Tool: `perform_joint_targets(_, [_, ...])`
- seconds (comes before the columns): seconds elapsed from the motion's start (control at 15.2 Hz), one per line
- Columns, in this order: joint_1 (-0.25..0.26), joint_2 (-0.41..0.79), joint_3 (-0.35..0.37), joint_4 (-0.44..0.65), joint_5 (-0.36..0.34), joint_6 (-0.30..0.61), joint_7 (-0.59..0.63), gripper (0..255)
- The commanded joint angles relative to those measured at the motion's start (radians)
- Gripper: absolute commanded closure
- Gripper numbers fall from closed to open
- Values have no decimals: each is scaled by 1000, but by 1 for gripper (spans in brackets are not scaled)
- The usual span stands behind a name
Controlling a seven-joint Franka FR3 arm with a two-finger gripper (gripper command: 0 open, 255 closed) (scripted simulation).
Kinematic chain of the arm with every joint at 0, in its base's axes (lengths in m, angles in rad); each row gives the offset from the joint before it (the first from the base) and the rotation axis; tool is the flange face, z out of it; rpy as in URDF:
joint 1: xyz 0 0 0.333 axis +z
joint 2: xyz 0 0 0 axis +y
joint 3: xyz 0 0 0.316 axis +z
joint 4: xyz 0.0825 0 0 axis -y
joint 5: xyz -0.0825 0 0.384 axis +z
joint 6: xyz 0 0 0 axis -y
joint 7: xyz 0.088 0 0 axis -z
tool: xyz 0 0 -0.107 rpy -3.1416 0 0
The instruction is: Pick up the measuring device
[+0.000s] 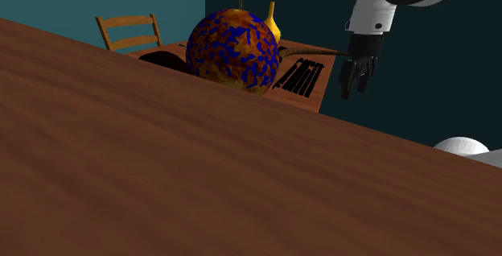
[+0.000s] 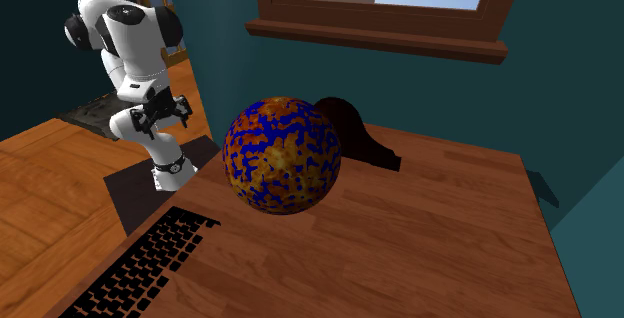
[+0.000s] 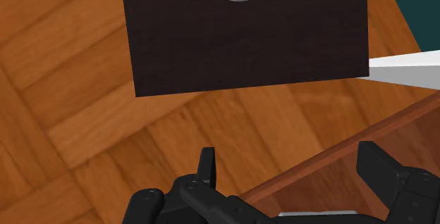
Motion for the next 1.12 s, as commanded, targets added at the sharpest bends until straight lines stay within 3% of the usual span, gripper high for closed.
perform_joint_targets(0.0, [0, 0, 0, 0, 0, 0, 0, 0])
perform_joint_targets(0.53, [70, 162, 94, 84, 80, 188, 37, 0])
perform_joint_targets(1.06, [122, 338, 188, 219, 113, 343, 73, 0])
